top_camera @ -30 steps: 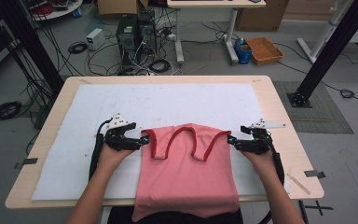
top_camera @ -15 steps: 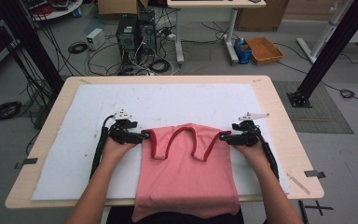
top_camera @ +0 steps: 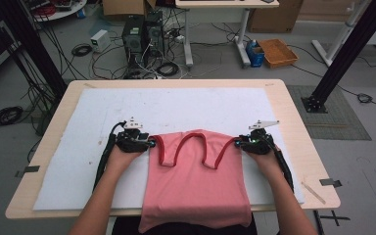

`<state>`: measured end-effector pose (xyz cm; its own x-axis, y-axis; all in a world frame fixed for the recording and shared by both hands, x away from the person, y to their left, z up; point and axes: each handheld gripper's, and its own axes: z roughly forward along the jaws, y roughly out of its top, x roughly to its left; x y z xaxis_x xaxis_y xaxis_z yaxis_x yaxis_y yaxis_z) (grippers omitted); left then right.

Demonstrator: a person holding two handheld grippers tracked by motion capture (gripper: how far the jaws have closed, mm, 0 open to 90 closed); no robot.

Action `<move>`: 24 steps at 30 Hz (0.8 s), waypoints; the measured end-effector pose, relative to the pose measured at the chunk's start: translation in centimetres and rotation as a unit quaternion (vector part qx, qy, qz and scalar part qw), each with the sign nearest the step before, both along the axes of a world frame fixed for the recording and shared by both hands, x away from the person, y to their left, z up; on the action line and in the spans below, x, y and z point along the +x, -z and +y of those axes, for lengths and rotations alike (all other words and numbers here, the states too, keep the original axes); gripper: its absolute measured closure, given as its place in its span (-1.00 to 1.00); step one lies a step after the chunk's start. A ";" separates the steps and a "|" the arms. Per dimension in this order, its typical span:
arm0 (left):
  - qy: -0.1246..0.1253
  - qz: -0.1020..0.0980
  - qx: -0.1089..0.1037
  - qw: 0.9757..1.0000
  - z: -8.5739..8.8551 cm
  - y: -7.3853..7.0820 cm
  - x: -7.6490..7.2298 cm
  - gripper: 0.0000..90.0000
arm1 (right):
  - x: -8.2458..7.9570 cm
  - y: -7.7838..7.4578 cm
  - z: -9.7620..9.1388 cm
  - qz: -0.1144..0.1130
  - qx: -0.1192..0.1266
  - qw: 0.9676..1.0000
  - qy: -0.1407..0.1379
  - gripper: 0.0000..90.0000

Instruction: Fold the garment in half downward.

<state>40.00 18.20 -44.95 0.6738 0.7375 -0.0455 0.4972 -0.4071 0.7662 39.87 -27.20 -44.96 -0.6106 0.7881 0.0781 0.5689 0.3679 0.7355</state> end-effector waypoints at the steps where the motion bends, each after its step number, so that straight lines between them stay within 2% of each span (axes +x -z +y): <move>1: 0.007 0.000 -0.002 1.000 0.0 0.0 0.0 0.49 | 0.0 0.0 0.0 0.000 0.000 1.000 -0.003 0.69; 4: 0.021 -0.010 0.001 1.000 -0.4 0.1 -0.3 0.76 | -0.1 -0.1 0.1 -0.007 -0.009 1.000 -0.008 0.80; 6: 0.026 -0.019 0.006 0.999 -0.5 0.0 -0.3 0.83 | -0.2 -0.2 0.2 -0.012 -0.013 1.000 -0.011 0.84; 8: 0.030 -0.018 0.000 0.999 -0.4 0.0 -0.3 0.85 | -0.3 -0.3 0.2 -0.013 -0.016 1.000 -0.010 0.84; 12: 0.022 -0.022 -0.037 0.999 0.4 -0.4 -0.2 0.86 | -0.2 -0.6 0.0 -0.022 -0.014 1.000 -0.006 0.85; 14: 0.016 -0.024 -0.048 0.998 0.8 -0.7 0.0 0.86 | -0.1 -0.9 -0.2 -0.026 -0.013 1.000 -0.003 0.85; 16: 0.013 -0.026 -0.051 0.998 1.1 -0.9 0.3 0.86 | 0.2 -1.3 -0.3 -0.026 -0.010 1.000 0.000 0.85; 18: 0.008 -0.026 -0.062 0.998 1.3 -1.0 0.8 0.86 | 0.5 -1.6 -0.3 -0.029 -0.007 1.000 0.004 0.86; 20: 0.004 -0.024 -0.061 0.998 1.4 -1.1 1.2 0.86 | 0.9 -1.9 -0.4 -0.037 -0.001 0.999 0.007 0.86; 21: 0.000 -0.028 -0.067 0.997 1.4 -1.1 1.5 0.86 | 1.1 -2.1 -0.3 -0.032 -0.003 0.999 0.010 0.86; 22: -0.003 -0.024 -0.072 0.997 1.5 -1.1 1.8 0.86 | 1.4 -2.2 -0.3 -0.034 -0.004 0.999 0.011 0.86; 24: -0.007 -0.022 -0.062 0.998 1.5 -1.3 2.4 0.86 | 1.9 -2.7 -0.3 -0.036 -0.002 0.999 0.013 0.86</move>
<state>42.39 19.67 -43.70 0.6671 0.7371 -0.1085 0.4673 -0.3004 0.8315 41.75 -27.45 -42.22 -0.5945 0.8035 0.0306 0.5233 0.3577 0.7734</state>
